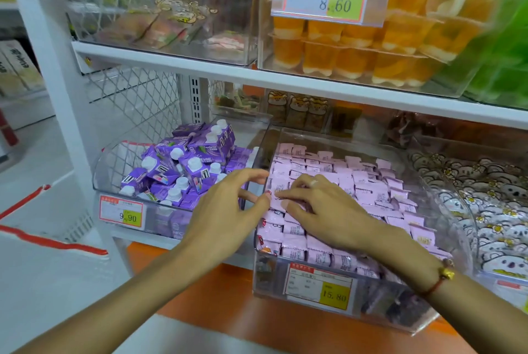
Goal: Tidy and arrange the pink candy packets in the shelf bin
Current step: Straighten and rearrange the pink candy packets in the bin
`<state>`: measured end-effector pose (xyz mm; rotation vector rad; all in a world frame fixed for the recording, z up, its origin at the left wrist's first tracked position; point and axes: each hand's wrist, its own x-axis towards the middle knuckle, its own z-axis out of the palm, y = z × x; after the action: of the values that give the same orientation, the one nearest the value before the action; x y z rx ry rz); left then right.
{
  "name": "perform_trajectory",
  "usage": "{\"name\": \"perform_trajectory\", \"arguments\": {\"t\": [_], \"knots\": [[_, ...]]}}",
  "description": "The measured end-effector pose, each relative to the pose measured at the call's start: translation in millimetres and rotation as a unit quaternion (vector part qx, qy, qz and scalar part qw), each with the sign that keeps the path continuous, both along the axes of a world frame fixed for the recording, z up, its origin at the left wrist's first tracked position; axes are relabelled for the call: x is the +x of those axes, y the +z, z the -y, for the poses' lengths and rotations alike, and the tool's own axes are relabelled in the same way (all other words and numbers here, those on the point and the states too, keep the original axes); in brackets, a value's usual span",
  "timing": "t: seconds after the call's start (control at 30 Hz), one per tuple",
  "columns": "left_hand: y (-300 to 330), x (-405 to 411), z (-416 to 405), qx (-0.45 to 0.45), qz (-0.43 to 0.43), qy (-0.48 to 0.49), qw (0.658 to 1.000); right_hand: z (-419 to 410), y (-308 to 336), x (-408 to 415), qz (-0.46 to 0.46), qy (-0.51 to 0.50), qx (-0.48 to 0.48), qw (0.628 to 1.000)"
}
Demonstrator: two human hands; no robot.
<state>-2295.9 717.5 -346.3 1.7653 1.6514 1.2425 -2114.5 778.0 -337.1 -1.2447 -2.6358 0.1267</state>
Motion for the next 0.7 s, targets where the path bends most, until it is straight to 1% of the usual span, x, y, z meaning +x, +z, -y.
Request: {"name": "perform_trajectory", "arguments": {"t": [0.03,0.1,0.13,0.17,0.23,0.3,0.4,0.47,0.53,0.6,0.7], "knots": [[0,1,-1,-0.001,-0.001,0.002,1.000,-5,5,0,-0.004,0.008,-0.033,0.999],[-1,3,-1,-0.003,0.005,0.005,1.000,-18,18,-2,-0.055,0.003,-0.097,0.994],[-2,4,-1,-0.005,0.014,0.006,1.000,-24,22,-4,-0.089,-0.018,-0.101,0.991],[-4,5,-1,-0.007,0.027,0.006,1.000,-30,23,-6,-0.105,-0.040,-0.079,0.990],[-7,7,1,-0.010,0.048,0.001,0.999,-36,19,-11,-0.080,-0.064,-0.014,0.995],[-9,8,4,-0.007,0.060,-0.007,0.998,-38,14,-16,-0.066,-0.078,0.001,0.995],[-10,8,6,-0.009,0.062,-0.014,0.998,-41,16,-21,-0.066,-0.104,-0.015,0.992],[-10,8,5,-0.014,0.063,-0.015,0.998,-42,19,-23,-0.075,-0.100,-0.025,0.992],[-9,8,4,-0.013,0.065,-0.017,0.998,-43,20,-25,-0.126,-0.091,-0.055,0.986],[-9,8,3,-0.009,0.061,-0.016,0.998,-44,18,-26,-0.157,-0.084,-0.090,0.980],[-9,8,3,-0.004,0.066,-0.020,0.998,-42,19,-28,-0.211,-0.077,-0.104,0.969]]}}
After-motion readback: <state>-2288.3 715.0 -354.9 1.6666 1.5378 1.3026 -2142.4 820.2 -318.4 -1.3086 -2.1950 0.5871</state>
